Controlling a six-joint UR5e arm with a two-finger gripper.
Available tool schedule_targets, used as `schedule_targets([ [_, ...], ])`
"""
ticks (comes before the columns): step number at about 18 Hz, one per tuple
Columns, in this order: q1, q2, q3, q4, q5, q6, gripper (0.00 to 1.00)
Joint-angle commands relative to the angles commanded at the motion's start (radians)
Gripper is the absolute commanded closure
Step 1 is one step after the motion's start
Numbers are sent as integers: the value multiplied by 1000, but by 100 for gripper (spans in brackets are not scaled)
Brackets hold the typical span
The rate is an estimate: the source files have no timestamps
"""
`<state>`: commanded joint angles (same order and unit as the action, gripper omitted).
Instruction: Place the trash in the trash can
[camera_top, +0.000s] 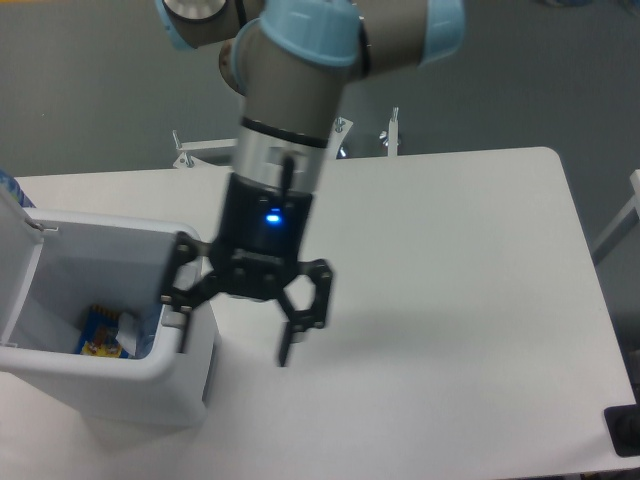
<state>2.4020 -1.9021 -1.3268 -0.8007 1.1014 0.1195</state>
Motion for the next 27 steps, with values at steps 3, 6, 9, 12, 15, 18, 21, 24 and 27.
schedule_targets([
  [3, 66, -15, -14, -5, 0, 86, 0],
  [6, 117, -20, -34, -12, 2, 202, 0],
  [9, 152, -20, -90, -14, 3, 288, 0],
  [12, 175, -35, -118, -50, 49, 377, 0],
  [15, 190, -49, -121, -101, 233, 506, 0],
  [18, 193, -58, -123, -132, 304, 621, 0],
  [21, 187, -64, -121, -187, 380, 754, 0],
  [24, 186, -64, -118, -247, 406, 877, 0],
  [27, 184, -64, -120, -287, 442, 933, 0],
])
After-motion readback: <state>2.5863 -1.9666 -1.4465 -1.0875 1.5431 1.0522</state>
